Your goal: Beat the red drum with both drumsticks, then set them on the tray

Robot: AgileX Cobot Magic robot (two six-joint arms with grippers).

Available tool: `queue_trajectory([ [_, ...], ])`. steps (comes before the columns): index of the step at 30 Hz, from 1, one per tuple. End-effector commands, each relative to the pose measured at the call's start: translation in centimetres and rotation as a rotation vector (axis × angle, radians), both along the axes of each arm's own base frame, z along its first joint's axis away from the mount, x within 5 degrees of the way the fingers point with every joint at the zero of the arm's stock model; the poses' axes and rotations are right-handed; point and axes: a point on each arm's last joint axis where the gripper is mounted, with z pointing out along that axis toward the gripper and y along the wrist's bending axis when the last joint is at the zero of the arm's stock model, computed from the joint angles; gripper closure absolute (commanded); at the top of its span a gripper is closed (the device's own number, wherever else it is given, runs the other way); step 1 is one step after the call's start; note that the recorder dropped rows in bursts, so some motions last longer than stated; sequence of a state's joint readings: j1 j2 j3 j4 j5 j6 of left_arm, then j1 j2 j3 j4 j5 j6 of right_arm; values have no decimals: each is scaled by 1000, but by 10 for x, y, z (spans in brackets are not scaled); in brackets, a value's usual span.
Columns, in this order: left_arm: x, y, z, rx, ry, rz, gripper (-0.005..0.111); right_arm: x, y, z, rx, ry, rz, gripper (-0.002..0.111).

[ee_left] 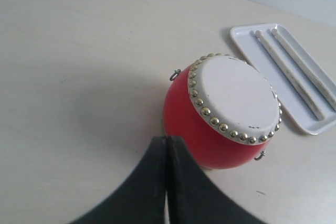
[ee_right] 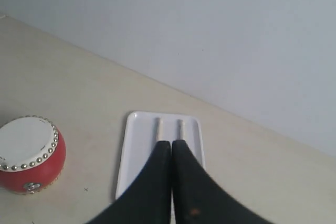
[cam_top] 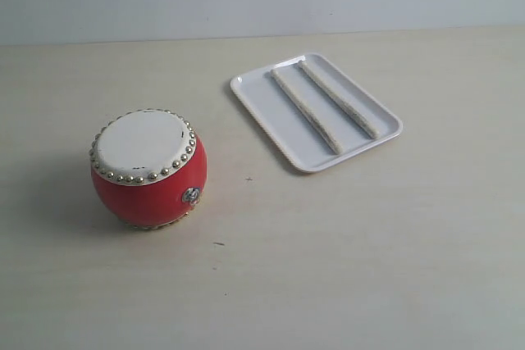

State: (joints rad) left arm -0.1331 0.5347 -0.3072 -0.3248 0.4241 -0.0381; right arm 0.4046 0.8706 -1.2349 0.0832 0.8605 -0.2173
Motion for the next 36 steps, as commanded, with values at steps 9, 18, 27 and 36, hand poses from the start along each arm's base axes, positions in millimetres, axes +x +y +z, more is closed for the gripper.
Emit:
queue_trajectory([
  [9,0,-1,-1,-2,2,-6,107,-44,-20,17,50,-142,-5,108],
  [18,-20,13,15,188,-219,20,107,-53,-24,20,62,-167,-4,108],
  [27,-54,22,30,350,-453,137,107,-53,-24,20,68,-164,-7,108],
  [36,-54,24,-30,353,-362,159,107,-53,-24,20,68,-164,-7,108],
])
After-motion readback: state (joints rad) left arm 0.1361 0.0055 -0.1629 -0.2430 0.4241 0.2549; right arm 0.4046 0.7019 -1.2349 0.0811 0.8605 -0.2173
